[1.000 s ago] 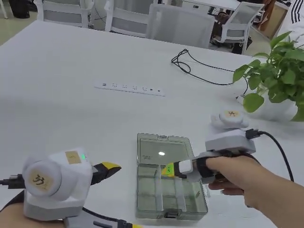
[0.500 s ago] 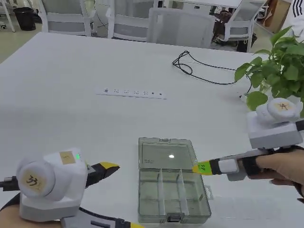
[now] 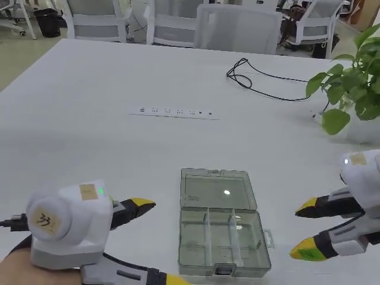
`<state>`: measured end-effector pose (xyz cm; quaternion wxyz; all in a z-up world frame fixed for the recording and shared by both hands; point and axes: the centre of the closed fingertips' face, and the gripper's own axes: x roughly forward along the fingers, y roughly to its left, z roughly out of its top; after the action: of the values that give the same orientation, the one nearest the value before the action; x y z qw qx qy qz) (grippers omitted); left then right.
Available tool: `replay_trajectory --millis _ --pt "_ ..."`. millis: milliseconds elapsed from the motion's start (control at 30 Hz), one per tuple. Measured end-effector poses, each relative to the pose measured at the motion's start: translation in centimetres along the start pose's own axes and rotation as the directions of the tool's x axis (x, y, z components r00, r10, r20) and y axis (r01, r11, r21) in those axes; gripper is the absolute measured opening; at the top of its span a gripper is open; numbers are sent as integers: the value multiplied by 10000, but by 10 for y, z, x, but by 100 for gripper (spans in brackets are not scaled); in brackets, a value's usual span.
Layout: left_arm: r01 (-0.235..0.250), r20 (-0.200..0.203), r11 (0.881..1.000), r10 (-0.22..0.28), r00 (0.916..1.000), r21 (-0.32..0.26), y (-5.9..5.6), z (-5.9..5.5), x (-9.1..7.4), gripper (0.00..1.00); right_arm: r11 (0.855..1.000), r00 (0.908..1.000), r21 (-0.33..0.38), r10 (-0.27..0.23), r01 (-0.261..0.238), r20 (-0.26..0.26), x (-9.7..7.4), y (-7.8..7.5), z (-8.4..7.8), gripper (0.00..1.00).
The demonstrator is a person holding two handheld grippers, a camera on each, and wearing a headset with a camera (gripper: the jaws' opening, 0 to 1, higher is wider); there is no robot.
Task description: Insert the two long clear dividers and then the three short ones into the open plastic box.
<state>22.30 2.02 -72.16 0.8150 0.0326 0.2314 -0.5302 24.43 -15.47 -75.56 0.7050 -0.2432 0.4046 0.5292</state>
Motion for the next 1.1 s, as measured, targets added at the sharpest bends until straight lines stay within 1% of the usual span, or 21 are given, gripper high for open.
replay_trajectory --millis 33,100,133,167,233,267,367,400,467,500,533,567,700,733,767,833,900,933,967,1000,1100 --pt "-18 -6 10000 18 10000 -8 0 0 0 100 9999 9999 -166 9 -11 -150 1 -2 -4 57" --pt "-48 -21 10000 48 10000 -22 1 -1 -1 100 9977 9990 -611 258 -280 -369 7 -1 -10 57" --pt "-47 -21 10000 47 10000 -48 1 -1 -1 100 9967 9983 -755 268 -307 -518 9 -3 -13 57" --pt "-55 -29 10000 55 10000 -46 1 -2 -2 100 9928 9966 -1132 293 -379 -770 13 -5 -19 56" --pt "-83 -27 10000 83 10000 -21 2 -2 -3 100 9851 9915 -1634 330 -536 -1258 17 -7 -28 55" --pt "-91 -3 9999 91 10000 -51 2 -2 -4 100 9797 9893 -1915 324 -596 -1421 21 -9 -32 55" --pt "-167 -14 9998 167 9999 -67 4 -3 -5 100 9697 9836 -2316 369 -780 -1768 31 -16 -46 51" --pt "-173 14 9998 173 9998 -115 5 -3 -5 100 9659 9781 -2434 375 -880 -2048 34 -19 -53 51" --pt "-197 4 9997 197 9998 -112 5 -4 -6 100 9615 9731 -2550 437 -1024 -2261 41 -20 -59 50" --pt "-195 21 9997 196 9998 -151 5 -4 -6 100 9562 9674 -2728 358 -1060 -2507 44 -22 -65 50" --pt "-213 -5 9997 213 9998 -155 6 -5 -6 100 9486 9643 -2963 311 -1113 -2629 48 -24 -67 50" --pt "-218 -31 9996 217 9998 -151 6 -5 -6 100 9474 9617 -2989 300 -1141 -2723 50 -25 -69 50" --pt "-183 21 9996 184 9998 -206 5 -5 -5 100 9470 9584 -2984 309 -1188 -2837 58 -28 -74 48" --pt "-187 8 9996 187 9998 -215 5 -6 -5 100 9460 9565 -3012 292 -1203 -2904 60 -29 -76 48" --pt "-174 29 9995 175 9998 -255 5 -6 -5 100 9404 9513 -3167 215 -1236 -3075 60 -30 -79 47" --pt "-173 54 9994 175 9998 -287 6 -6 -5 100 9381 9480 -3222 192 -1270 -3178 62 -31 -82 47" --pt "-159 93 9994 162 9998 -304 6 -6 -5 100 9381 9481 -3220 203 -1279 -3172 63 -31 -82 46" --pt "-149 124 9993 153 9998 -348 6 -6 -5 100 9380 9463 -3231 157 -1258 -3228 64 -32 -84 45" --pt "-153 112 9993 157 9998 -342 7 -6 -5 100 9347 9486 -3347 84 -1200 -3165 64 -33 -82 43" --pt "-161 93 9994 164 9998 -308 7 -7 -5 100 9379 9496 -3280 47 -1130 -3135 64 -35 -81 42" --pt "-134 132 9993 139 9998 -347 7 -6 -4 100 9362 9494 -3334 9 -1111 -3140 63 -33 -81 41"
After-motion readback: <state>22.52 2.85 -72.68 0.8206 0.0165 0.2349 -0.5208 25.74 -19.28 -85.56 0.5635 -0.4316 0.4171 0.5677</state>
